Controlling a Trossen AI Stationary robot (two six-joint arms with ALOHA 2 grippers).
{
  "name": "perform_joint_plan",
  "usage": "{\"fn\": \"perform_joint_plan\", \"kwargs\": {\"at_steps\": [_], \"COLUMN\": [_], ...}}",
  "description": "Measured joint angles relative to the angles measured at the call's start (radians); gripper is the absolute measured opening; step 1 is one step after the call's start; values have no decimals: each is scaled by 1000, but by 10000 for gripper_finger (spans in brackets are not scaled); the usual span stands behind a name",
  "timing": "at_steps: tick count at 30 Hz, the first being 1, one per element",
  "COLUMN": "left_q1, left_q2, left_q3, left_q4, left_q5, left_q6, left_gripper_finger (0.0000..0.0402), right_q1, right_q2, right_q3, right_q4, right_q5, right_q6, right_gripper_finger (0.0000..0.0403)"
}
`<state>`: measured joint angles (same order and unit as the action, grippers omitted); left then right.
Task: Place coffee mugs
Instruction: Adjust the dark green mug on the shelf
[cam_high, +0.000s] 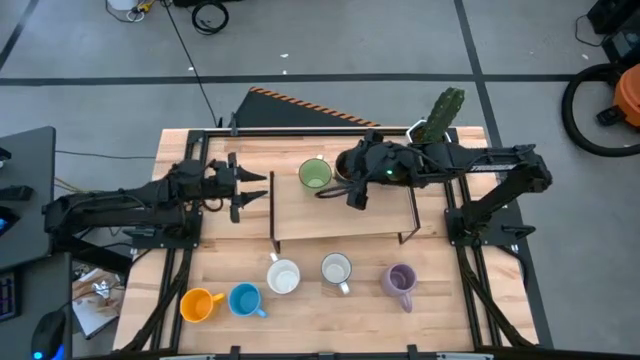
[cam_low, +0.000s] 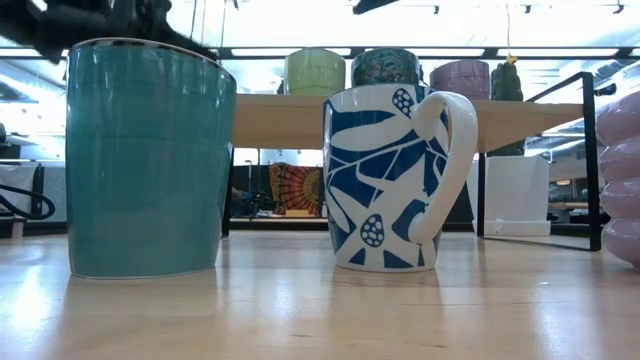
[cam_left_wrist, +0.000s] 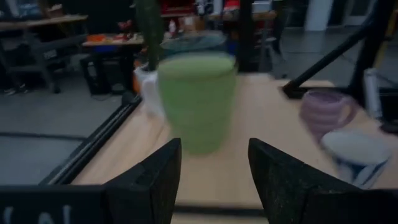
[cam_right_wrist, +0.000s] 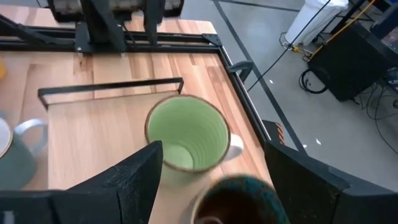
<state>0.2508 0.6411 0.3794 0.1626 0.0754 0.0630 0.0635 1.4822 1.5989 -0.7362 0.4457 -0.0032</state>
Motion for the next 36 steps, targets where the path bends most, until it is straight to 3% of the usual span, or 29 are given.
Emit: {"fn": "perform_joint_plan", "kwargs": {"at_steps": [7,16,23,36], "left_q1": [0,0,0,0], "left_q2": [-1,-3,0,0], "left_q3": [-126,-144,-144,-144], "left_q4": [116,145,133,121], "left_q5": [-21,-24,-23,-23], "left_q6": [5,60,47,7], "left_gripper_finger": [194,194,194,194], "right_q1": [-15,-21,-58,-93], "right_q2": [153,300,330,333], "right_q3": [173,412,430,431], "right_q4": [-46,-175,-246,-308], "right_q5": [-7,-6,-5,-37], "right_q6": [1,19,121,139], "right_gripper_finger": [287,287,287,287]}}
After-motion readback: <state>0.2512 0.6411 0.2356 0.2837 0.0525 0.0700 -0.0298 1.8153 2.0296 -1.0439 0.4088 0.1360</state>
